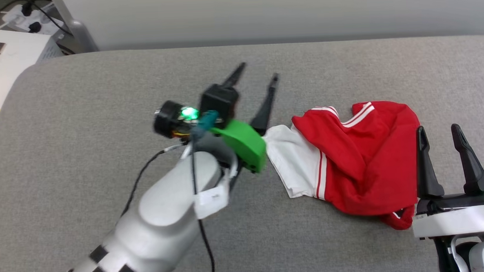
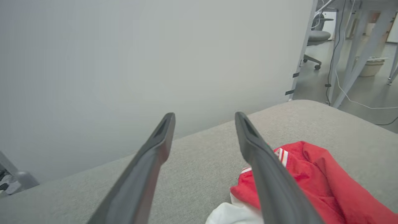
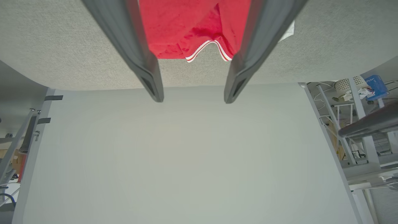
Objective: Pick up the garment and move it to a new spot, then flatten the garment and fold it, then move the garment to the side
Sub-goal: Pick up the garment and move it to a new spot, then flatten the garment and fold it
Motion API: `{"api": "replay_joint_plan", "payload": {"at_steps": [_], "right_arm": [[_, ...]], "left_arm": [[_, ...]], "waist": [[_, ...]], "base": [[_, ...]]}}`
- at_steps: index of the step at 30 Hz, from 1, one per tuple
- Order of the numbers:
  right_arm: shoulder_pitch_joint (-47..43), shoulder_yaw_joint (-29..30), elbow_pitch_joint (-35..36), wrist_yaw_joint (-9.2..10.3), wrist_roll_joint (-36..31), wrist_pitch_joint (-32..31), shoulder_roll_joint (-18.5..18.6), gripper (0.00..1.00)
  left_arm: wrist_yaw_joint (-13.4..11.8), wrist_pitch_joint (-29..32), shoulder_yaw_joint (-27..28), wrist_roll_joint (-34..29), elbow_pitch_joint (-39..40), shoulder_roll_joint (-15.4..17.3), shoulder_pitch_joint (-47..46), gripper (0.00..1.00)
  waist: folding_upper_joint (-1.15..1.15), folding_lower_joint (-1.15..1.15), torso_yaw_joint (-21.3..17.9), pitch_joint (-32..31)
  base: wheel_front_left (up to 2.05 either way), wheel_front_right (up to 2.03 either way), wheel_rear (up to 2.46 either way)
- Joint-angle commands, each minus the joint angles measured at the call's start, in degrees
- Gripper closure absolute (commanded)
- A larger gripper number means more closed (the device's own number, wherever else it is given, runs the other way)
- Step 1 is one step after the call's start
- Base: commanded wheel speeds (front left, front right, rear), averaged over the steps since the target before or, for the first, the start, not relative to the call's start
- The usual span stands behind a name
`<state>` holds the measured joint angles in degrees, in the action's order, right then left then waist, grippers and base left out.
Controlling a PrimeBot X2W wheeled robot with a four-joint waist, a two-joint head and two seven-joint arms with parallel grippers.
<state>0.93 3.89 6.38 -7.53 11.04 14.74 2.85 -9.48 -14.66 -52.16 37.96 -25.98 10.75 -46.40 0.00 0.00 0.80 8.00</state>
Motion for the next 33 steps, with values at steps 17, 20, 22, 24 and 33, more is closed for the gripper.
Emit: {"api": "replay_joint_plan", "payload": {"at_steps": [17,20,22,24,33], "right_arm": [[-3.15,-0.81,-1.44,0.04,-0.20,0.26,0.03,0.00],[-3.98,-0.99,-2.38,0.04,0.09,0.26,0.03,0.00],[-4.53,-1.40,-3.07,0.04,0.13,0.26,0.03,0.00],[-5.06,-1.88,-3.83,0.04,0.03,0.26,0.03,0.00],[-7.79,-5.03,-6.80,0.04,-1.10,0.26,0.92,0.00]], "left_arm": [[-5.22,-0.33,30.29,-12.85,16.01,8.02,32.56,0.00],[-3.94,-0.33,33.41,-14.43,17.01,6.90,36.06,0.00],[-3.00,-0.33,35.27,-15.70,17.47,6.06,38.06,0.00],[-1.88,-0.33,36.90,-16.75,17.51,4.97,39.99,0.00],[3.30,-0.33,42.01,-22.15,15.72,-0.92,45.24,0.00]], "waist": [[0.00,0.00,1.46,-4.08],[0.00,0.00,1.49,-4.65],[0.00,0.00,1.38,-5.07],[0.00,0.00,1.26,-5.43],[0.00,0.00,1.29,-5.87]], "base": [[0.00,0.00,0.00],[0.00,0.00,0.00],[0.00,0.00,0.00],[0.00,0.00,0.00],[0.00,0.00,0.00]]}}
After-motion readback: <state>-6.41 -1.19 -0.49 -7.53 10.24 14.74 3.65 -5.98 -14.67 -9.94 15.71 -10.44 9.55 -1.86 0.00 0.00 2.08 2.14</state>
